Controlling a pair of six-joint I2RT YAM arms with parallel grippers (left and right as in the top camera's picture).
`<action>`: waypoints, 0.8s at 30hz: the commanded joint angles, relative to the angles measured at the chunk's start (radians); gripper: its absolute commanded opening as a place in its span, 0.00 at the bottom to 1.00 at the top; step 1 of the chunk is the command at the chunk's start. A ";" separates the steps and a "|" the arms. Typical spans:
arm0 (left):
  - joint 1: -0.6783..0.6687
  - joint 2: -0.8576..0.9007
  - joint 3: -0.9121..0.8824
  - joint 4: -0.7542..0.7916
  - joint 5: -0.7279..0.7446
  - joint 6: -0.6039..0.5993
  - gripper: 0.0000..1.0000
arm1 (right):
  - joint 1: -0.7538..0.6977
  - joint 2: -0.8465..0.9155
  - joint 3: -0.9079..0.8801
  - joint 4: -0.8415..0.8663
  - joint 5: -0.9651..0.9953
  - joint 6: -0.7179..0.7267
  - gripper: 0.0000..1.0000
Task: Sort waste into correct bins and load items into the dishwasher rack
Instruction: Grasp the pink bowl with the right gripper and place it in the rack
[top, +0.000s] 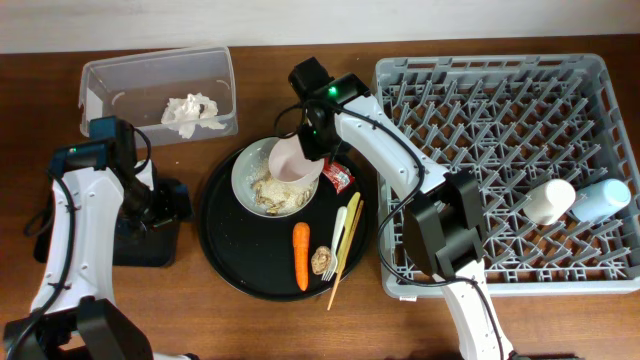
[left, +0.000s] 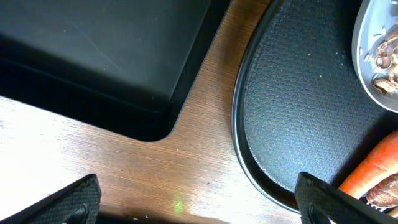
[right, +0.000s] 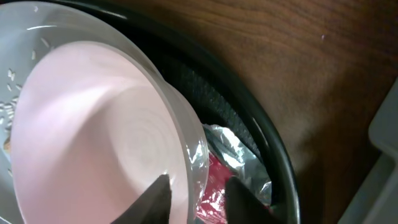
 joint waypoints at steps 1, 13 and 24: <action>0.007 -0.027 -0.008 0.003 0.004 -0.010 0.99 | 0.010 0.016 0.019 -0.013 0.015 0.007 0.24; 0.007 -0.027 -0.008 0.006 0.004 -0.016 0.99 | -0.031 -0.159 0.146 -0.080 0.169 -0.028 0.04; 0.006 -0.027 -0.008 0.025 0.004 -0.021 0.99 | -0.603 -0.245 0.245 -0.069 1.121 0.019 0.04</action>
